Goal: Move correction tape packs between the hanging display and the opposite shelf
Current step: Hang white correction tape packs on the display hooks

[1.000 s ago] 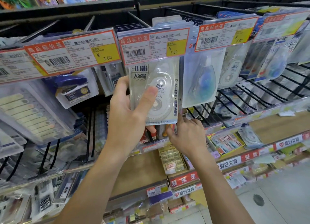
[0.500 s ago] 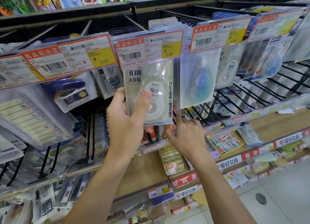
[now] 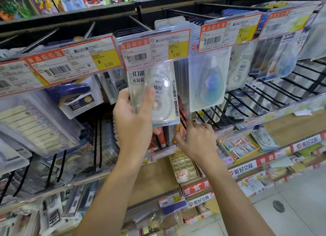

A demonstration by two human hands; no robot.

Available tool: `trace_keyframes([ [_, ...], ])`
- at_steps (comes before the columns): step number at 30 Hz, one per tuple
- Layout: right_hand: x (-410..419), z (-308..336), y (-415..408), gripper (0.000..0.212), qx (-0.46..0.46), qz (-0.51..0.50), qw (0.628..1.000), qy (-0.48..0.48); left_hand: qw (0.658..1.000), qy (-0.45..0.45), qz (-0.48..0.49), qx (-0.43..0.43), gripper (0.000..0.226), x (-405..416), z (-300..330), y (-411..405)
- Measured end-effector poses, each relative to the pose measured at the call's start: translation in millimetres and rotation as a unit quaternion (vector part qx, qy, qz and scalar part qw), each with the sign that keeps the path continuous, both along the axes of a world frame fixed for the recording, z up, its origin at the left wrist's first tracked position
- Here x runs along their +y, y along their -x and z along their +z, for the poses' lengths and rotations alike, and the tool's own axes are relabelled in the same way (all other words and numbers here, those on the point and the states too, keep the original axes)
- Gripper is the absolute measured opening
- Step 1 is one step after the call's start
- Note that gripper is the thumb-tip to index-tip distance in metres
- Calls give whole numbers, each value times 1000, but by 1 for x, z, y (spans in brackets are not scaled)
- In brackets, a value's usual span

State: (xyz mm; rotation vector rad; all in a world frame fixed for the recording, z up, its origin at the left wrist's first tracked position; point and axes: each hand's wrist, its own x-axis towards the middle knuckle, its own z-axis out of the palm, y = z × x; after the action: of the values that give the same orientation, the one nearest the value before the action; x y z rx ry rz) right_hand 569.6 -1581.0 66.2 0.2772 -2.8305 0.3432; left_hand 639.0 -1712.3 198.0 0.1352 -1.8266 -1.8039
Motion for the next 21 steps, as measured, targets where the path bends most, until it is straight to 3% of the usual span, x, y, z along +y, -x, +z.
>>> trace_keyframes([
  [7,-1,-1,-1,49,20,-9,1000,13,999,-33,12,-14,32,-2,-13,17],
  [13,-1,-1,0,41,26,-7,999,20,1000,-13,27,-4,21,-11,-18,32],
  [21,-1,-4,-1,47,45,-16,999,26,994,0,98,56,38,-13,-31,46],
])
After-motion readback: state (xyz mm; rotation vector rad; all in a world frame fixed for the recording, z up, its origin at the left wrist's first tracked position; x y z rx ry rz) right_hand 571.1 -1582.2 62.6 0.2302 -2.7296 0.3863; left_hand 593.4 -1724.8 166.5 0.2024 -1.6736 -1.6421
